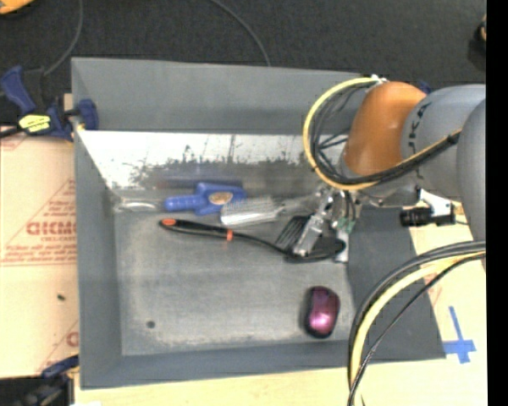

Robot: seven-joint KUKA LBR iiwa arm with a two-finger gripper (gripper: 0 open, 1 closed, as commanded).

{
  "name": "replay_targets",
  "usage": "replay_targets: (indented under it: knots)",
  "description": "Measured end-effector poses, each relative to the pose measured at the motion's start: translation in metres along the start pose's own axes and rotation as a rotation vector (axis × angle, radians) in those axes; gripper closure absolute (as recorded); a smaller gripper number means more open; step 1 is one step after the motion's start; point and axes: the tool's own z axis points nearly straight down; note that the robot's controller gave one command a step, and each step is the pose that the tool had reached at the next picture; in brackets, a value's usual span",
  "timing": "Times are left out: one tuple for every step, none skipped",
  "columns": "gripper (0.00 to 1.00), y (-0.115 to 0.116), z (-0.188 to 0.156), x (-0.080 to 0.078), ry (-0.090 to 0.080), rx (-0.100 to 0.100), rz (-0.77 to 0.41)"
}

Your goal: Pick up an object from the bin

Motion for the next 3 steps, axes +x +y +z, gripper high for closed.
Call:
replay_targets:
  knots:
    - [0.0, -0.0222, 0.0288, 0.0102, -0.004, -0.004, 0.175]
    - [1.0, -0.0185, 0.0271, 0.0092, -0.007, 0.0, -0.413]
    - [1.0, -0.0186, 0.0271, 0.0092, -0.007, 0.0, -0.412]
